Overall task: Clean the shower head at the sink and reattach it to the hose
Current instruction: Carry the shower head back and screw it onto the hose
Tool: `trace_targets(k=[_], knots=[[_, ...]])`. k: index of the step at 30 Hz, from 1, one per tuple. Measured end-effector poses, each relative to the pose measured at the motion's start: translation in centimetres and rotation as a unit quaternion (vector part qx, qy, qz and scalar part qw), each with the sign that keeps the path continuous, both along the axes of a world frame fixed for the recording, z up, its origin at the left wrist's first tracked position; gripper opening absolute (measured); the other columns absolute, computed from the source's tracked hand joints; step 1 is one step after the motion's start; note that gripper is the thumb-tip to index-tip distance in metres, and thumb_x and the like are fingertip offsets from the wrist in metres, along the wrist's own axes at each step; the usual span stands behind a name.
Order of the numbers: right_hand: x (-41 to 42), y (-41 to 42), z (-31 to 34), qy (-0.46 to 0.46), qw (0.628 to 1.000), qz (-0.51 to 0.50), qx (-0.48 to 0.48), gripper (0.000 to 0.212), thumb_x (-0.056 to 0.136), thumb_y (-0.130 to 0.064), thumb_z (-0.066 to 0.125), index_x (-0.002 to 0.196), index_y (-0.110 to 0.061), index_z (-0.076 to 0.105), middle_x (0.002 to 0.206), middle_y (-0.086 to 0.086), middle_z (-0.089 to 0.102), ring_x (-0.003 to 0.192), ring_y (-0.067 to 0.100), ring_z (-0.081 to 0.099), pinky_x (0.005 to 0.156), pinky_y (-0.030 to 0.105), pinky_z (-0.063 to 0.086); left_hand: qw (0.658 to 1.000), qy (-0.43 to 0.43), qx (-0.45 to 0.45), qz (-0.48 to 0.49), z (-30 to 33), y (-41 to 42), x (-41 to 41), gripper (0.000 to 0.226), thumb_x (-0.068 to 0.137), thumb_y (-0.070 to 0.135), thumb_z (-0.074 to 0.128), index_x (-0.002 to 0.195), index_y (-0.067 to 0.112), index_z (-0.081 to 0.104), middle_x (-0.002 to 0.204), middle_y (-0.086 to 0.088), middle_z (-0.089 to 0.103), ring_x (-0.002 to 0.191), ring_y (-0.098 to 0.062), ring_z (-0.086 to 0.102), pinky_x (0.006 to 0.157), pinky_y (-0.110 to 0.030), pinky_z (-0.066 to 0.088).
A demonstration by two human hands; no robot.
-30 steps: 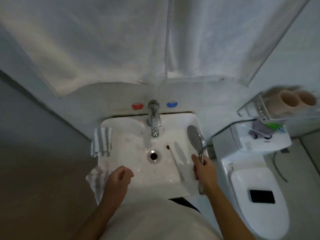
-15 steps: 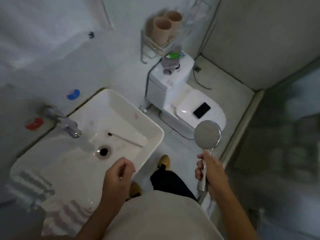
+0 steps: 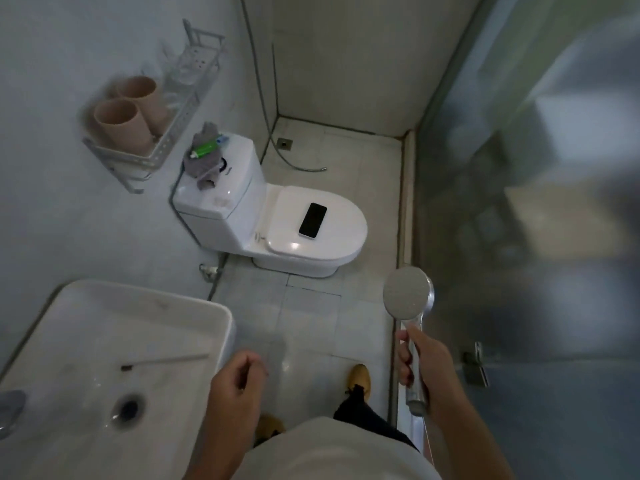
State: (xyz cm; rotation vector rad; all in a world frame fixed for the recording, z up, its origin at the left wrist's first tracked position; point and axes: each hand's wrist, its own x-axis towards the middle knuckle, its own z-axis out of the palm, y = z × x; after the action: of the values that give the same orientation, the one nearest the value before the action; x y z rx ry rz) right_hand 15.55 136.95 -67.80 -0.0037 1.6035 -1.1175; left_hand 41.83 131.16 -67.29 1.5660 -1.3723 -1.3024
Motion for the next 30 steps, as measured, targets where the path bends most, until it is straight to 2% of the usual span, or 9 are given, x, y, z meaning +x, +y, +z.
trace_targets(k=[4,9,10,12,15,19,22,26,30], knots=[[-4.8,-0.2,0.2,0.001,1.000,-0.011,-0.003,0.028,0.102,-0.024,0.045,0.107,0.001,0.056,0.056,0.003,0.050,0.040,0.014,0.043,0.036,0.024,0.037,1.000,0.003,-0.003,-0.009,0.1,-0.4,-5.5,0.017,0.078,0.020,0.051,0.062,0.014,0.052,0.052,0.002,0.044,0.048,-0.002,0.036,0.046,-0.017,0.029],[-11.4,-0.5,0.4,0.033,0.999,-0.003,0.004,0.021,0.098,-0.016,0.051,0.105,0.003,0.058,0.059,0.006,0.049,0.040,0.017,0.042,0.038,0.025,0.037,1.000,0.008,0.002,-0.005,0.0,-0.7,-12.5,0.029,0.068,0.044,0.050,0.061,0.016,0.055,0.049,0.004,0.043,0.047,-0.003,0.036,0.045,-0.020,0.028],[-12.8,-0.5,0.3,0.037,0.999,0.000,0.009,0.019,0.098,-0.015,0.051,0.102,0.002,0.058,0.060,0.006,0.049,0.040,0.017,0.042,0.038,0.025,0.037,1.000,0.006,0.007,-0.008,-0.1,-0.7,-14.0,0.027,0.071,0.042,0.052,0.061,0.017,0.055,0.049,0.003,0.043,0.048,-0.004,0.037,0.046,-0.022,0.028],[-14.2,-0.7,0.1,0.035,0.999,0.002,0.014,0.016,0.098,-0.014,0.051,0.099,0.000,0.058,0.060,0.007,0.050,0.041,0.017,0.043,0.038,0.026,0.039,0.999,0.002,0.026,-0.024,-0.1,-0.6,-15.4,0.023,0.083,0.024,0.061,0.061,0.017,0.056,0.051,0.001,0.045,0.049,-0.006,0.038,0.048,-0.025,0.030],[-16.6,-0.8,-0.4,0.024,1.000,-0.003,0.019,0.014,0.097,-0.013,0.053,0.099,0.000,0.059,0.060,0.006,0.051,0.042,0.017,0.043,0.039,0.027,0.040,0.997,-0.019,0.051,-0.049,-0.3,-0.6,-17.6,0.034,0.092,0.000,0.054,0.062,0.016,0.057,0.054,0.000,0.052,0.049,-0.005,0.042,0.054,-0.027,0.034],[-18.2,-1.2,-0.9,-0.002,0.999,-0.020,0.026,0.014,0.097,-0.014,0.053,0.099,-0.002,0.059,0.059,0.005,0.050,0.042,0.016,0.043,0.039,0.027,0.039,0.996,-0.033,0.063,-0.061,0.0,-1.6,-20.1,0.029,0.093,0.000,0.052,0.065,0.009,0.057,0.050,0.003,0.046,0.046,-0.004,0.038,0.047,-0.022,0.030],[-19.6,-1.9,-1.1,-0.007,0.999,-0.033,0.041,0.013,0.097,-0.014,0.053,0.098,-0.002,0.058,0.060,0.005,0.050,0.042,0.016,0.043,0.039,0.027,0.039,0.995,-0.027,0.073,-0.068,-0.4,-3.2,-22.3,0.029,0.093,0.006,0.054,0.065,0.011,0.058,0.050,0.002,0.041,0.048,-0.007,0.035,0.045,-0.022,0.026],[-22.0,-4.1,-1.3,0.015,0.997,-0.048,0.056,0.013,0.097,-0.014,0.052,0.090,-0.004,0.057,0.059,0.006,0.049,0.042,0.016,0.043,0.041,0.030,0.040,0.991,-0.013,0.088,-0.103,-0.7,-6.9,-25.6,0.031,0.094,0.013,0.056,0.063,0.014,0.059,0.053,-0.001,0.041,0.051,-0.013,0.036,0.045,-0.022,0.027],[-24.8,-8.5,-1.2,0.025,0.996,-0.057,0.067,0.024,0.098,-0.018,0.053,0.076,-0.007,0.056,0.055,0.007,0.049,0.041,0.016,0.044,0.041,0.029,0.043,0.989,0.016,0.084,-0.122,-0.5,-12.6,-28.9,0.028,0.094,0.016,0.054,0.066,0.010,0.058,0.053,0.003,0.045,0.051,-0.007,0.040,0.047,-0.018,0.032]])
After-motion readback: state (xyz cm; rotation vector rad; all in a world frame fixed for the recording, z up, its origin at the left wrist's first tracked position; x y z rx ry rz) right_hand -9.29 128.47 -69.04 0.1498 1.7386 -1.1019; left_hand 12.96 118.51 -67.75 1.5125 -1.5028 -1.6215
